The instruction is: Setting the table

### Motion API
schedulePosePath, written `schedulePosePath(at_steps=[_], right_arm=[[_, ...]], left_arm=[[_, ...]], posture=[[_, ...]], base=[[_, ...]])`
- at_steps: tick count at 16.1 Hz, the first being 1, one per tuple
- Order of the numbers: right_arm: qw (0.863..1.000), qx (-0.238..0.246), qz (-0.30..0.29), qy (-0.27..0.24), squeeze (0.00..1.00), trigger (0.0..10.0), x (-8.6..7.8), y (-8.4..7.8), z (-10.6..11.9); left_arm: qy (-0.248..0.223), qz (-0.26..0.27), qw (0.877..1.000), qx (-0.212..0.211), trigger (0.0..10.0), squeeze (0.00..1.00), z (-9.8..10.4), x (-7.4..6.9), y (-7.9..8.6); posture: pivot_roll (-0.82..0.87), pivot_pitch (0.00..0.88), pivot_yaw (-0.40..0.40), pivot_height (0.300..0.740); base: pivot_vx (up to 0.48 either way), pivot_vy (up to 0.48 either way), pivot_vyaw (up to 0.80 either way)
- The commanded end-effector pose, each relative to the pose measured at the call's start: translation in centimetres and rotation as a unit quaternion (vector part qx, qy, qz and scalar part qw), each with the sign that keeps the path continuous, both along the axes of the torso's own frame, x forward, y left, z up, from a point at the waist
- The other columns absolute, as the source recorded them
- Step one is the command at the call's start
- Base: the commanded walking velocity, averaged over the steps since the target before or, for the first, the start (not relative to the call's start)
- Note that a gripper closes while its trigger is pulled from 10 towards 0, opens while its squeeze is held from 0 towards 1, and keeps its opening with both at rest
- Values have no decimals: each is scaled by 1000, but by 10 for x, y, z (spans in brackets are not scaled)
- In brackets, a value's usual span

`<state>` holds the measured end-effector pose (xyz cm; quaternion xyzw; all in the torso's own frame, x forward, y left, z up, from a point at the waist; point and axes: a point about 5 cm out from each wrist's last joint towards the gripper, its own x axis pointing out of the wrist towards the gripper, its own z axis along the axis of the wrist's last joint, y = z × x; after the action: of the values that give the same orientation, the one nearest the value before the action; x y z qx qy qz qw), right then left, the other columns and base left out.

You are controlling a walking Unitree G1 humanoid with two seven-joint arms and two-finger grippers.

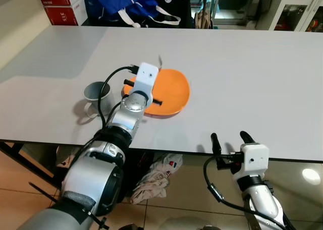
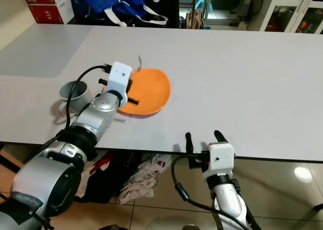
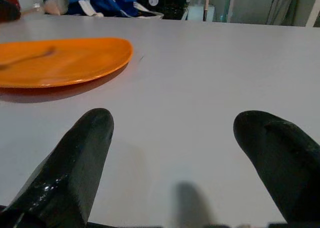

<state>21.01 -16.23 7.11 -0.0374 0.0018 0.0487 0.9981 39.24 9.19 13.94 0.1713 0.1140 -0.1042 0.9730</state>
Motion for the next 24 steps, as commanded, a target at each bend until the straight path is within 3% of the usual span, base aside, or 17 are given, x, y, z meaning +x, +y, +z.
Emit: schedulePosePath(at_steps=[1,5,8,20,21,24], right_arm=[[1000,-2,-3,3,0,10000,-3,0,1],[1000,0,-4,8,0,10000,-6,0,0],[1000,2,-4,9,0,10000,-6,2,0],[1000,5,-4,8,0,10000,-4,7,5],[1000,5,-4,9,0,10000,-4,7,5],[1000,5,-4,12,0,10000,-5,6,2]], left_arm=[[3,-2,999,38,0,0,2,2,0],[-3,-48,990,133,0,0,5,4,-6],[-6,-71,982,174,0,0,7,6,-8],[4,-107,954,278,0,0,0,3,-14],[3,-104,954,280,10000,0,0,3,-14],[4,-101,953,284,10000,0,0,3,-17]], posture=[[-196,28,70,736],[-192,27,76,736],[-190,25,79,736],[-189,29,82,736],[-189,29,82,736],[-191,34,82,736]], base=[[0,0,0],[0,0,0],[0,0,0],[0,0,0],[0,0,0],[0,0,0]])
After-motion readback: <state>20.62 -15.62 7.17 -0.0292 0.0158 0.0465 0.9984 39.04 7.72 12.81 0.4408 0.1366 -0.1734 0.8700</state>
